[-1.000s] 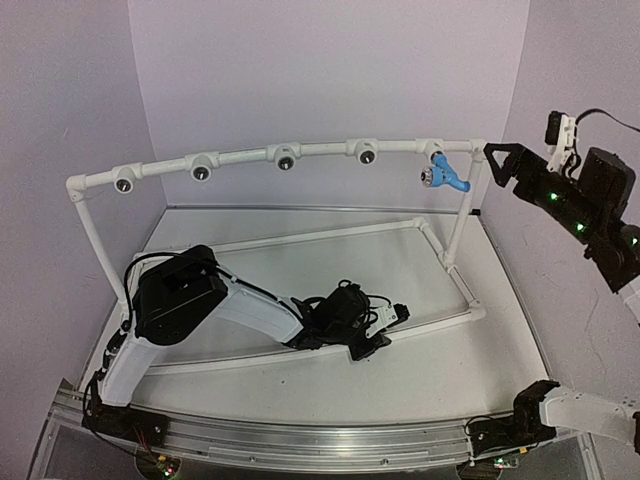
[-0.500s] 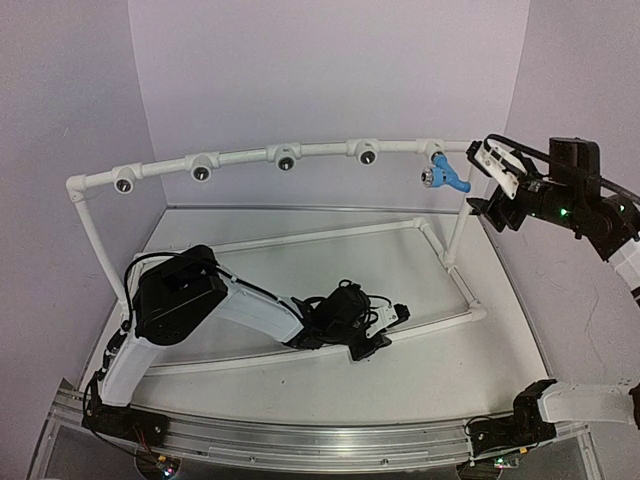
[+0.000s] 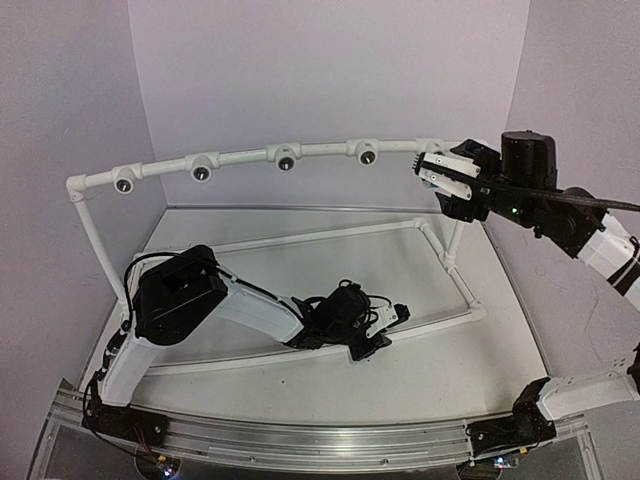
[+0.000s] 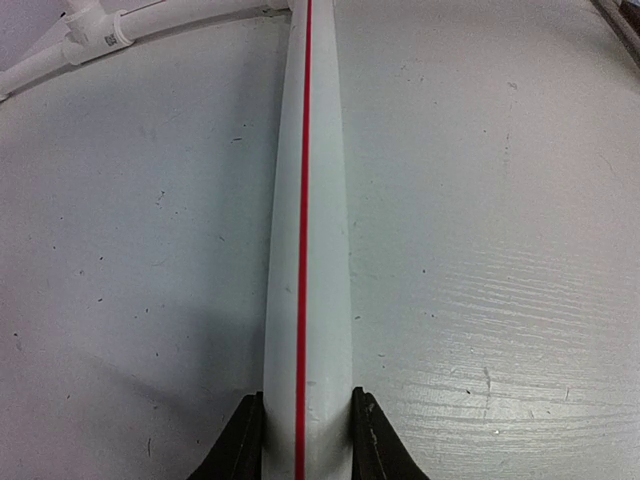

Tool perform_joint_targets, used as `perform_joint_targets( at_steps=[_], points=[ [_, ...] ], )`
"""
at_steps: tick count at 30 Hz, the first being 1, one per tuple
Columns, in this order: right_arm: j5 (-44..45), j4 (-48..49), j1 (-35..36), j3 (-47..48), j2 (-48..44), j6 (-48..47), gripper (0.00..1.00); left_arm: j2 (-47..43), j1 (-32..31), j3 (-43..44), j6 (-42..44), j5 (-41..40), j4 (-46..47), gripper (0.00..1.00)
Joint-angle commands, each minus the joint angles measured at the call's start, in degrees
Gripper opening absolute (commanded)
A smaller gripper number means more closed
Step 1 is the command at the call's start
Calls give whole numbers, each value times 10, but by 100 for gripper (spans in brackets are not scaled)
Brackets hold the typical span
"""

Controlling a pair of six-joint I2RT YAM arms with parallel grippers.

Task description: Install the water faucets

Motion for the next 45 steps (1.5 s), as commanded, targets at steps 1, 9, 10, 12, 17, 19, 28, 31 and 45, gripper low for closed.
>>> perform_joint_targets(
  at_steps=[1,9,10,12,17,19,28,31,45],
  points=[
    [78,65,8,-2,13,-33,82,47,-39,-20,6,76,-133,0],
    [129,77,31,-2,49,-40,74,47,-39,-18,5,77,-133,0],
    [134,84,34,-2,53,-39,72,48,-40,-18,6,77,-133,0],
    [138,93,39,-2,58,-34,68,48,-40,-19,6,76,-133,0],
    [166,143,48,-11,71,5,44,46,-39,-20,6,76,-133,0],
    [177,161,52,-17,77,35,33,47,-40,-20,5,76,-133,0],
    [170,234,52,-60,82,344,0,45,-40,-22,5,76,-133,0],
    [187,307,50,-100,67,507,0,44,-40,-23,5,76,-133,0],
    [83,348,8,-156,42,1331,0,42,-40,-27,4,76,-133,0]
  ],
)
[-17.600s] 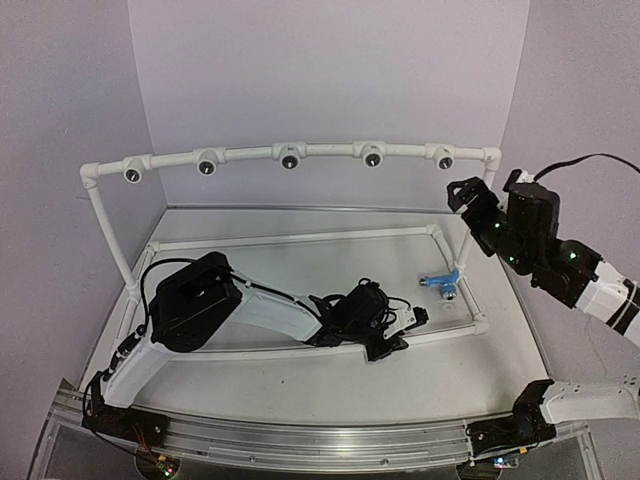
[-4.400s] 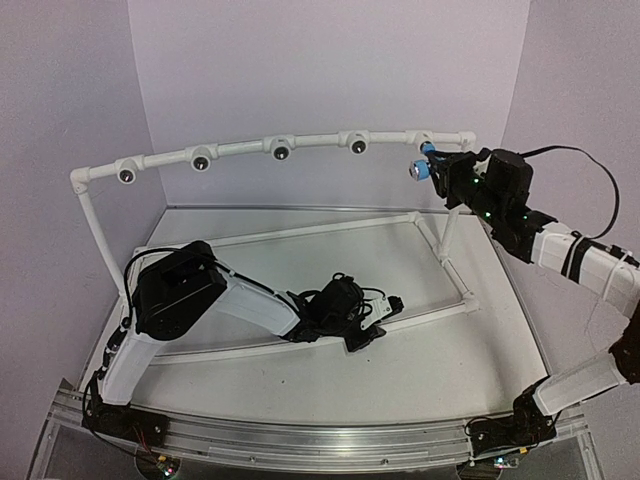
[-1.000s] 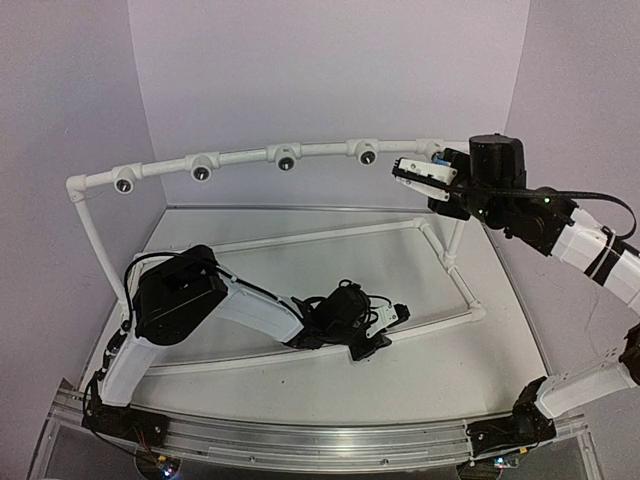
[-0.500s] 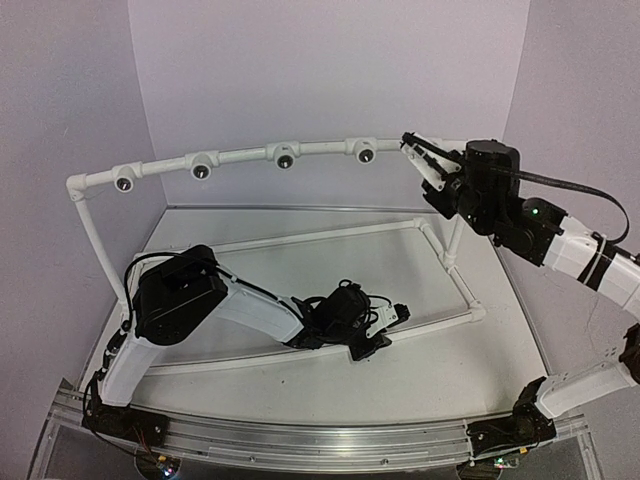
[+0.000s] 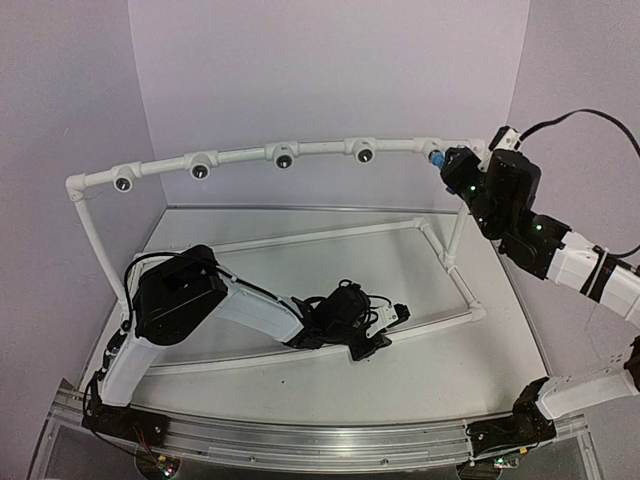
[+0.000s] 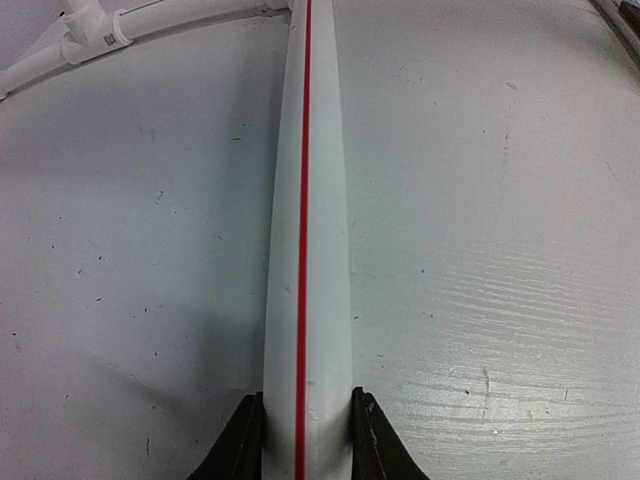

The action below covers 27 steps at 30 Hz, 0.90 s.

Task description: Install the water faucets

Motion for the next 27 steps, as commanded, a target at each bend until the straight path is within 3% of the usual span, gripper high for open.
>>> perform_joint_targets(
  at_steps=[1,7,11,13,16,18,24,27],
  points=[
    [-105,12,-9,-37,8,409,0,42,-40,-27,6,73,-133,0],
    [-144,14,-55,-107,-23,608,0,42,-40,-27,6,73,-133,0],
    [-172,17,-86,-132,-36,610,3,42,-40,-26,6,73,-133,0],
    [-177,27,-94,-137,-45,537,17,43,-40,-25,6,72,-133,0],
    [-176,33,-95,-145,-84,354,72,44,-40,-24,6,71,-133,0],
    [-182,30,-95,-155,-124,257,95,44,-40,-24,5,72,-133,0],
    [-160,-101,-95,-134,-235,-7,98,47,-40,-19,7,76,-133,0],
    [-226,-173,-95,-96,-252,-214,98,48,-40,-17,7,78,-134,0]
  ],
)
